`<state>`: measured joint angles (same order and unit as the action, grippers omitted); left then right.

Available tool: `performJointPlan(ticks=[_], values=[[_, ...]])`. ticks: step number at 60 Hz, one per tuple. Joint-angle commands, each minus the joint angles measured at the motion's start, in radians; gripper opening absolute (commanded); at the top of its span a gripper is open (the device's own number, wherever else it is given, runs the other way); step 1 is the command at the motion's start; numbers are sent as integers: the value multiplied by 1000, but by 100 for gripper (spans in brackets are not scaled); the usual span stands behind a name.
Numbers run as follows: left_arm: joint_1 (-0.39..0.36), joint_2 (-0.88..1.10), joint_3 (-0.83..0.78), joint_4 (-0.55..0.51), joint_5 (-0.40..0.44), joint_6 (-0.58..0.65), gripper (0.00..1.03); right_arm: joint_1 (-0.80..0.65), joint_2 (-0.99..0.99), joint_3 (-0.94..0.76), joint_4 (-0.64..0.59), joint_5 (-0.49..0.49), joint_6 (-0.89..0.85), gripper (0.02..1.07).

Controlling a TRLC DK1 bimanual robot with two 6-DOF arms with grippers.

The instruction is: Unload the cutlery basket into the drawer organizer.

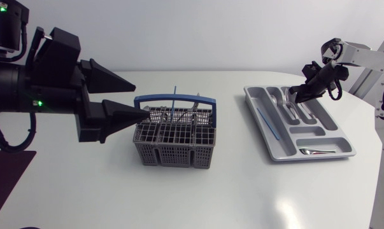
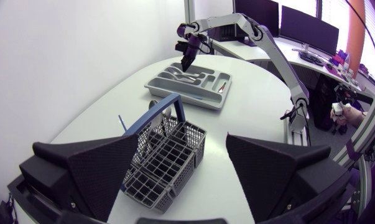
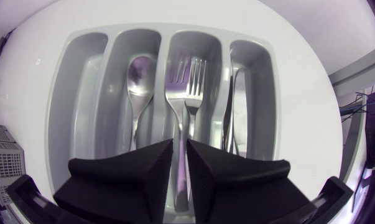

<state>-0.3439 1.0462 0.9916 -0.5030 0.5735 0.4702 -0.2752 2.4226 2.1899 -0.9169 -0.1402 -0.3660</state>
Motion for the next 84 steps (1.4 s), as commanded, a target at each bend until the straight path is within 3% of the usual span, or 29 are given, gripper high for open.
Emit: performJointPlan(ticks=[1, 13, 41, 64, 71, 84], values=[[-10, -20, -25, -3, 0, -24, 98, -1, 33, 21, -8, 13, 29, 48], [-10, -32, -21, -14, 0, -24, 98, 1, -22, -27, 13, 10, 30, 66], [3, -41, -34, -3, -29, -18, 98, 119, -477, -545, 251, -24, -24, 72], [13, -15, -191, 64, -138, 65, 96, 363, -758, -803, 283, -118, -30, 74], [20, -15, -232, 89, -139, 76, 83, 418, -763, -825, 305, -127, -11, 64], [25, 25, -304, 176, -141, 76, 49, 488, -740, -825, 326, -180, 32, 37]])
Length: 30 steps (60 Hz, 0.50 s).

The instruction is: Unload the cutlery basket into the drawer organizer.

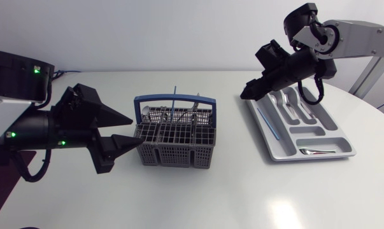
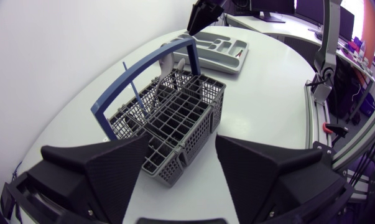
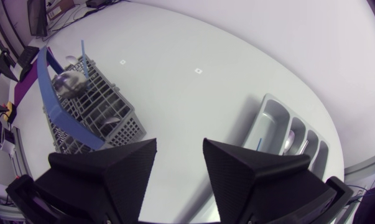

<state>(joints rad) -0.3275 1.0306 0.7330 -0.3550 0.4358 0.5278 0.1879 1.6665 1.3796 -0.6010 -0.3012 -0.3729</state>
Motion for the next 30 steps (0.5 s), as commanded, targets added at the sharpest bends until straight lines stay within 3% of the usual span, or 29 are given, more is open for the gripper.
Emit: performJointPlan(ticks=[1, 9, 12, 30], values=[[8, 48, -49, 37, -5, 18, 47, 30, 19, -13, 10, -22, 40, 35], [2, 135, -90, 117, -16, 15, 16, 78, 42, 1, 10, -72, 78, 11], [2, 163, -104, 149, -17, 15, 7, 96, 52, 3, 9, -98, 92, 10], [19, 298, -144, 284, -54, 55, 4, 127, 72, 24, 9, -202, 146, 8]])
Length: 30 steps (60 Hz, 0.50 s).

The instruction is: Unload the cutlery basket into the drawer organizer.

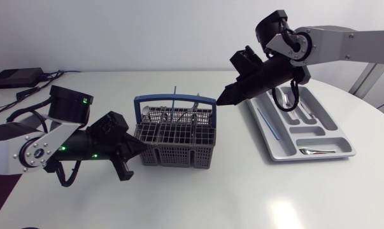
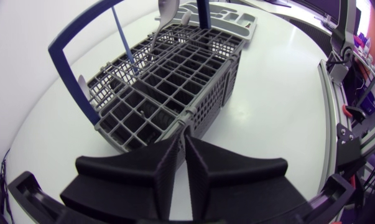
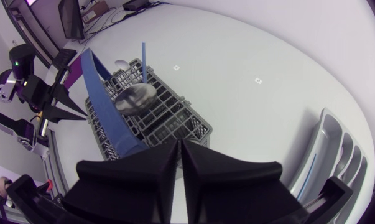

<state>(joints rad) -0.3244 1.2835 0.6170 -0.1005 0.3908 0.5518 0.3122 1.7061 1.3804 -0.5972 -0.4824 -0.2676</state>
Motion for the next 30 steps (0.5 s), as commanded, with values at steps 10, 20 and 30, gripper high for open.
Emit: performJointPlan(ticks=[10, 20, 30], values=[[45, 100, -26, 85, -12, 40, 4, 24, 35, 14, -9, -81, 44, 8], [70, 142, -20, 128, -18, 51, 4, 53, -6, -34, -23, -110, 41, 8], [87, 151, -14, 143, -18, 59, 4, 120, -72, -109, -39, -108, 36, 8]])
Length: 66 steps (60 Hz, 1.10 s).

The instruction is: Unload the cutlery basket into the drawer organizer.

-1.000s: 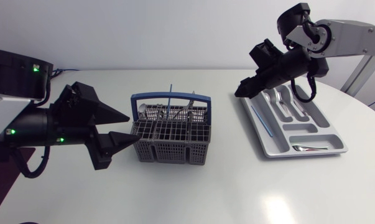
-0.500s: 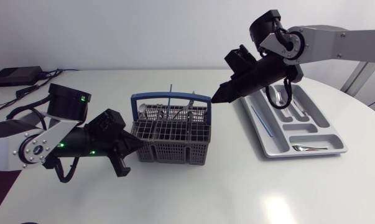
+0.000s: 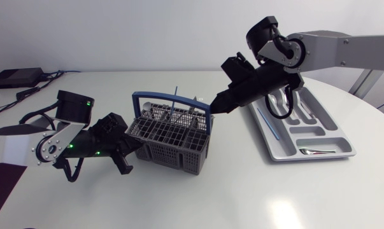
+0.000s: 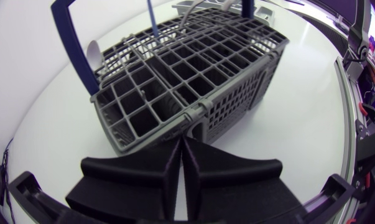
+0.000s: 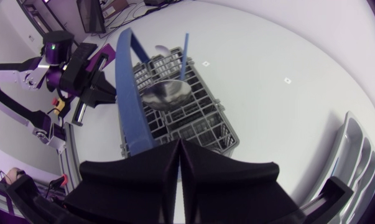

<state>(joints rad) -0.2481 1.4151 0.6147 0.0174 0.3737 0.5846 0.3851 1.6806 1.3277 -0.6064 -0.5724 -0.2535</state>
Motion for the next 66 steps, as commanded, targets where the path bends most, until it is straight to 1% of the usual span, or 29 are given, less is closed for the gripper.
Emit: performJointPlan(ticks=[1, 4, 9, 12, 19, 22, 27, 38, 45, 55, 66], values=[[13, 21, -10, 27, -1, 26, 4, 54, -58, -65, -32, -18, 22, 8], [18, 21, -10, 29, -1, 27, 4, 72, -87, -88, -33, -7, 20, 8], [35, 15, -12, 29, -1, 29, 4, 58, -117, -101, -32, -3, 19, 8], [44, -2, -18, 24, -1, 31, 4, 24, -128, -101, -32, -1, 10, 8], [93, -54, -35, 16, 4, 46, 4, -75, -108, -93, -23, 2, -13, 8], [112, -53, -30, 16, 7, 50, 4, -101, -82, -91, -18, 14, -23, 8], [124, -27, -20, 26, 10, 57, 4, -129, -45, -102, 25, 29, -24, 8], [104, 19, -12, 58, 10, 55, 4, -146, 45, -110, 92, 48, -23, 8], [76, 44, 0, 93, -15, 46, 4, -126, 97, -114, 129, 66, -20, 8], [63, 76, 31, 122, -33, 29, 4, -84, 110, -117, 125, 65, -18, 8], [43, 119, 69, 159, -44, -2, 4, -43, 68, -167, 109, 39, -24, 8]])
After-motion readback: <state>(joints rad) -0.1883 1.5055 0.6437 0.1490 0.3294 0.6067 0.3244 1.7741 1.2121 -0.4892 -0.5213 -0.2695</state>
